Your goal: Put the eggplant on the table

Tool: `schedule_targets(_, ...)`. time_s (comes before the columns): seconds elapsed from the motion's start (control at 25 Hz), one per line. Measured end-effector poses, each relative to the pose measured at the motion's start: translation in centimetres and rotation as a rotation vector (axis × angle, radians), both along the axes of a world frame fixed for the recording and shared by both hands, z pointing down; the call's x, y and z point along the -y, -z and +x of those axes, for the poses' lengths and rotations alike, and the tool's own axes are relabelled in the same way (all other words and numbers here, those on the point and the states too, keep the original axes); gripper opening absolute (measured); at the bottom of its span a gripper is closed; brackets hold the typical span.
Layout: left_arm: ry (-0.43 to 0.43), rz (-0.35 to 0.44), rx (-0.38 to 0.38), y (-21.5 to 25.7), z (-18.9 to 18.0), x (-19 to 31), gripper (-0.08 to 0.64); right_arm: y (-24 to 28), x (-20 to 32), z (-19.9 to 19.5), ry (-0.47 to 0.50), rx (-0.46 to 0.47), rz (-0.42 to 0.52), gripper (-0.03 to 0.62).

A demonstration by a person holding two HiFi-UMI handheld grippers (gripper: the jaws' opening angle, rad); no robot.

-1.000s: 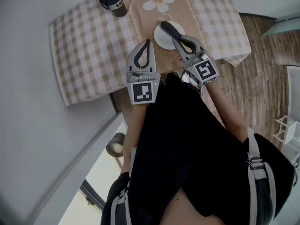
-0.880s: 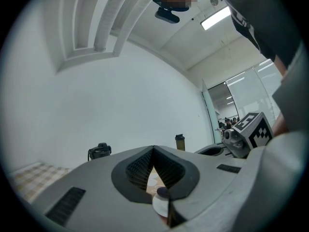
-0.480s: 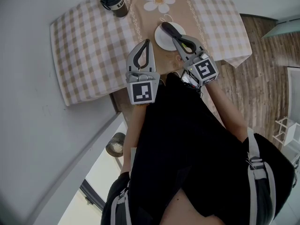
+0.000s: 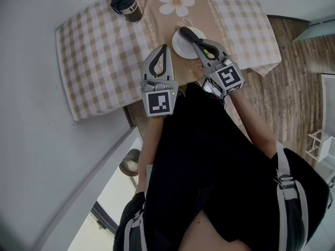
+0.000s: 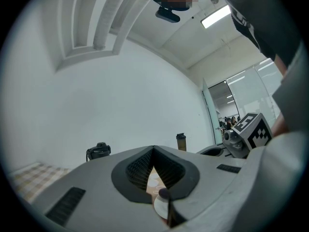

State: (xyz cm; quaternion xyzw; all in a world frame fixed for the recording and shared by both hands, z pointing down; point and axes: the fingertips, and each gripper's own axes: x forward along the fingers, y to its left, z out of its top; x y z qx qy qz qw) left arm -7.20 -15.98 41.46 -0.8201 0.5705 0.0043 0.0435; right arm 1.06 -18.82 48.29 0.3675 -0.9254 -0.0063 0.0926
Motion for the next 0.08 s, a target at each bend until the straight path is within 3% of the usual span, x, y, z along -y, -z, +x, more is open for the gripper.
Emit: schedule_targets(0.08,0.000,-0.002,0.001,-0.11,0.05,0.13,0.003,-0.10,0.18,0.05,-0.001,0.001,-0.004,0.005)
